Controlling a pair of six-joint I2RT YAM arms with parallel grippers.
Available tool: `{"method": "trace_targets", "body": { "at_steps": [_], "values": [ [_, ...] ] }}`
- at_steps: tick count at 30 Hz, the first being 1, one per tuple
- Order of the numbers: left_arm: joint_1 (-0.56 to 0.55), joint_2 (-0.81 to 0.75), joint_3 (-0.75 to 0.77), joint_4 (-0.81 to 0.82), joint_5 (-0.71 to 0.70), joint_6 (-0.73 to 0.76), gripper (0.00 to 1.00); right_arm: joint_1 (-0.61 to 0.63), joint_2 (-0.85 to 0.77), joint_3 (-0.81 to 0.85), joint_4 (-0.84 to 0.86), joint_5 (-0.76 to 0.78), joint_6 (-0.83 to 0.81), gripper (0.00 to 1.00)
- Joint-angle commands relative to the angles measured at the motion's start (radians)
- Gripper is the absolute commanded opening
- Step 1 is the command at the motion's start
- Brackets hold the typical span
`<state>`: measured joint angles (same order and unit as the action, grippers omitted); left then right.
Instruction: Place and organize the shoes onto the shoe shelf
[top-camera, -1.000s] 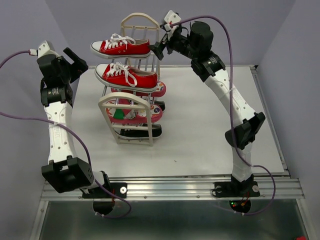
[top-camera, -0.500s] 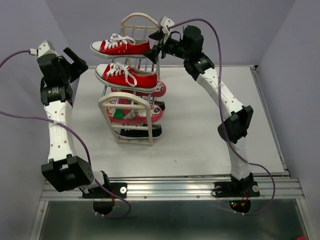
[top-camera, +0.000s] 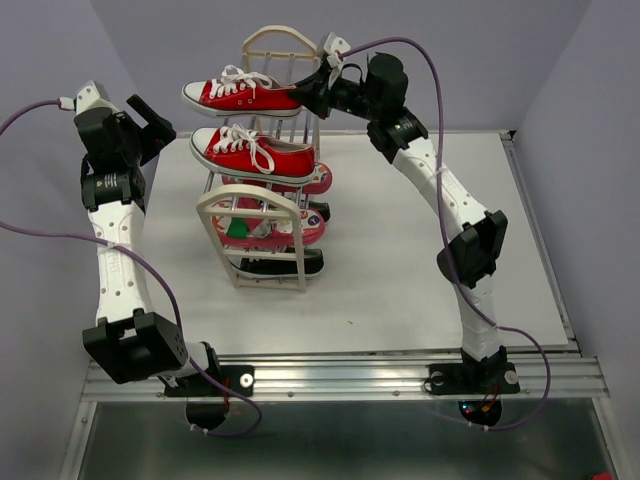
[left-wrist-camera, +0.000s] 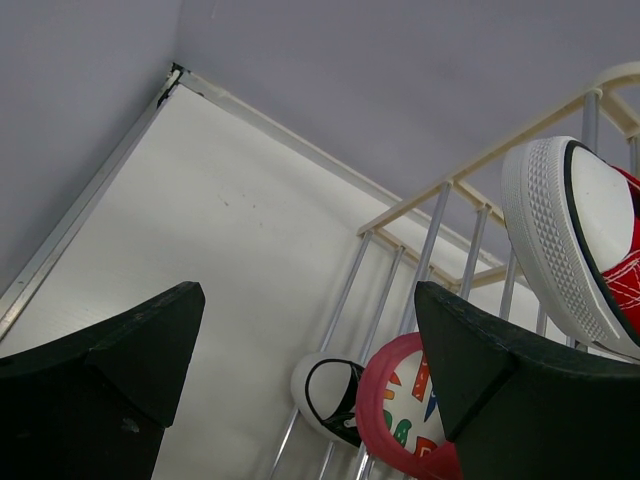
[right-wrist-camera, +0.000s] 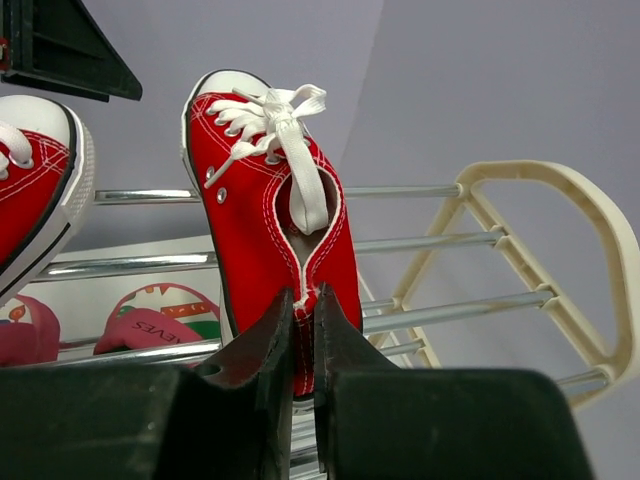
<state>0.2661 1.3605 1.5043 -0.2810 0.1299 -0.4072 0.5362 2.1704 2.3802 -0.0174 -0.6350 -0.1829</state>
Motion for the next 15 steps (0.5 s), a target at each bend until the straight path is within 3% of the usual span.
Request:
{"method": "trace_targets", "body": {
  "at_steps": [1,15],
  "values": [
    [0.005,-0.023,0.03,0.034,-0.001,0.008,0.99,-0.005,-0.103,-0.01,0.074,0.035,-0.001,0.01],
    [0.005,-0.034,0.011,0.045,0.008,-0.01,0.99,-0.005,-0.204,-0.058,0.03,0.095,-0.033,0.01]
  ]
}}
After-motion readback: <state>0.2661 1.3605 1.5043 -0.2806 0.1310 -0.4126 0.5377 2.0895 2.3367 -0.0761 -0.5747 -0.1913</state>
